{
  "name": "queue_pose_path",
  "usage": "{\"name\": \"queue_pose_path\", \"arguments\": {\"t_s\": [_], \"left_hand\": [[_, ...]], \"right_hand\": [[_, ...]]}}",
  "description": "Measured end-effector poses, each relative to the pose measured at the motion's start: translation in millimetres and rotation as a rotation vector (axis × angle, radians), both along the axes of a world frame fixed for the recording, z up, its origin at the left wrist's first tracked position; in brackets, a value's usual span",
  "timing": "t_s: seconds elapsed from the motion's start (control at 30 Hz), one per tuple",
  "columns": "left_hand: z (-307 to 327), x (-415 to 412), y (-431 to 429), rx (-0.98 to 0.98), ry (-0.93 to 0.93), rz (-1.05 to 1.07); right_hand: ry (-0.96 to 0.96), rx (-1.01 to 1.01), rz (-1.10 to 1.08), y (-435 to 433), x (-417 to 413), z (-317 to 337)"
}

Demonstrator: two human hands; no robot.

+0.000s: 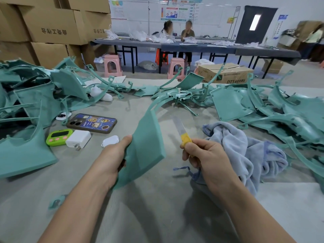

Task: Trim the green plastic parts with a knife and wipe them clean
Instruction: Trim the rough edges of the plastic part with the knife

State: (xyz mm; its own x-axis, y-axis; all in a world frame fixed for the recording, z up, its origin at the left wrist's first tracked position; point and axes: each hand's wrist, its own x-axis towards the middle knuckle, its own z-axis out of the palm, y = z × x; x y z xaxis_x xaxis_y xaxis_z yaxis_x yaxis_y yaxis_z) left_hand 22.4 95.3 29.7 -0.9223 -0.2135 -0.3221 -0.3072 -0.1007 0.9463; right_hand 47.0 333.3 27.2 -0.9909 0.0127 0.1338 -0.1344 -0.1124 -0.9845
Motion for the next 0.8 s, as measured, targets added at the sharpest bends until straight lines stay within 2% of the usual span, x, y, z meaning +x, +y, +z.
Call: {"name": "queue_pose_path", "arguments": {"t_s": [0.1,0.27,0.37,0.53,0.6,0.73,0.8], "left_hand": [[-3,-4,-2,-0.028,-0.004,0.033],[-2,-4,1,0.027,-0.024,0.030],[0,-1,-1,0.052,-0.020,-0.008],[-1,3,5,0.049,-0.046,-0.033],[0,5,5,0.056,-0.067,-0.067],[1,7,6,0.051,-0.075,-0.100],[1,7,8,0.044,-0.072,-0.083]], "right_hand": [[-0.002,-0.019,0.069,-4,3,-1],[0.128,0.071,0.223,-15,5,-4],[0.092,0.043,0.430,-18,7,-7],[0.031,0.045,0.574,-2,3,-4],[0.040,0.110,0.532,-4,5,-3],[-0.027,0.028,0.049,-2,-5,-9],[0.038,0.026,0.127,4,-4,-7]]}}
